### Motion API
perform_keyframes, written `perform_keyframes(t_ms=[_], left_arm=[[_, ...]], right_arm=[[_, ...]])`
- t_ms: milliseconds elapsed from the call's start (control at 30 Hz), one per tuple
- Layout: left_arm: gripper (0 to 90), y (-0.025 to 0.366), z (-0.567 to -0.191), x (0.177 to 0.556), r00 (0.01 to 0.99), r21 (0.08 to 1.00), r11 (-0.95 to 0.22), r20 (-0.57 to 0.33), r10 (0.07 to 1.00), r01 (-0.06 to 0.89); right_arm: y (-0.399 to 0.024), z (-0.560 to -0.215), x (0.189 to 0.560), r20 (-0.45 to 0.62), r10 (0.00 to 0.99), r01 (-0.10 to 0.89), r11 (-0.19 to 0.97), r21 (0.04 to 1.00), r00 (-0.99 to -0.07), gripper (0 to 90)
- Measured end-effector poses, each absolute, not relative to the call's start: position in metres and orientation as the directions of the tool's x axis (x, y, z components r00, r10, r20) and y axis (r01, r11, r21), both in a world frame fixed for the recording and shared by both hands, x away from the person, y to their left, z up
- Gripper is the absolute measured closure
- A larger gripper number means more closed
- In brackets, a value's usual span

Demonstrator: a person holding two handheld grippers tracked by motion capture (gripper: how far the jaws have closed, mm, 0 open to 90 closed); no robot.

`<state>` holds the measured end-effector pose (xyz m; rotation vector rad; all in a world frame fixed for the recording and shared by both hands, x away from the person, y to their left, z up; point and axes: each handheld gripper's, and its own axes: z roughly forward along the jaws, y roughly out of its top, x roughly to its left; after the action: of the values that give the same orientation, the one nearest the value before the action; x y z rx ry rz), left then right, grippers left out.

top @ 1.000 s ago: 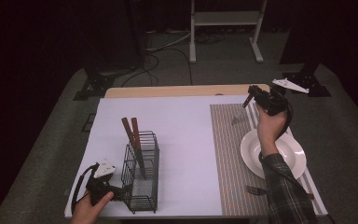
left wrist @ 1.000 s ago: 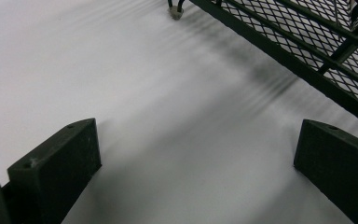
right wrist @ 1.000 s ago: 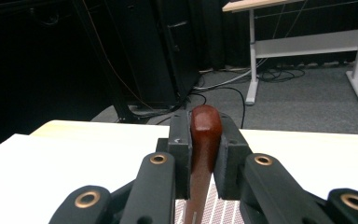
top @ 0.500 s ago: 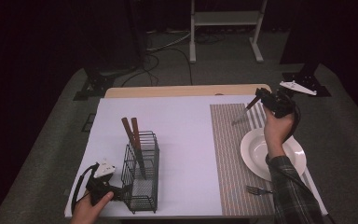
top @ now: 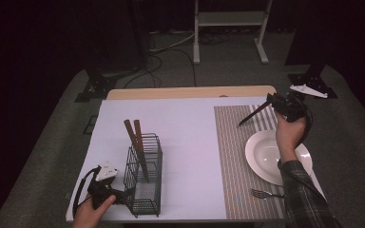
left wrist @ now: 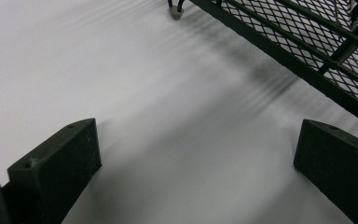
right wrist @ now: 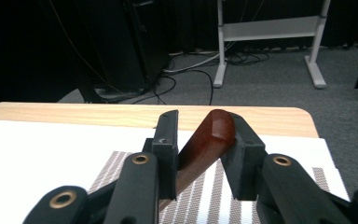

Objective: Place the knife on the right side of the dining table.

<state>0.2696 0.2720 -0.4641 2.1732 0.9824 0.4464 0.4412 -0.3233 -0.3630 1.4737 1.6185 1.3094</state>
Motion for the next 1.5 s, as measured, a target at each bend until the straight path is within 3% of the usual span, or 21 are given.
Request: perform_keyframes(t_ms=[1267,1500], left_arm=[[0.0,0.272,-0.464,0.270,0.653,0.718,-0.467,0.024,0.757,0.516],[0.0,0.272,-0.464,0.270,0.653,0.718,-0.467,0.024,0.757,0.516]], right_arm=[[-0.367,-0.396,0.446,0.226,0.966,0.542,-0.124,0.831,-0.125,49.5],[-0.372,-0.403,0.448,0.247,0.961,0.581,-0.134,0.803,-0.120,43.0]])
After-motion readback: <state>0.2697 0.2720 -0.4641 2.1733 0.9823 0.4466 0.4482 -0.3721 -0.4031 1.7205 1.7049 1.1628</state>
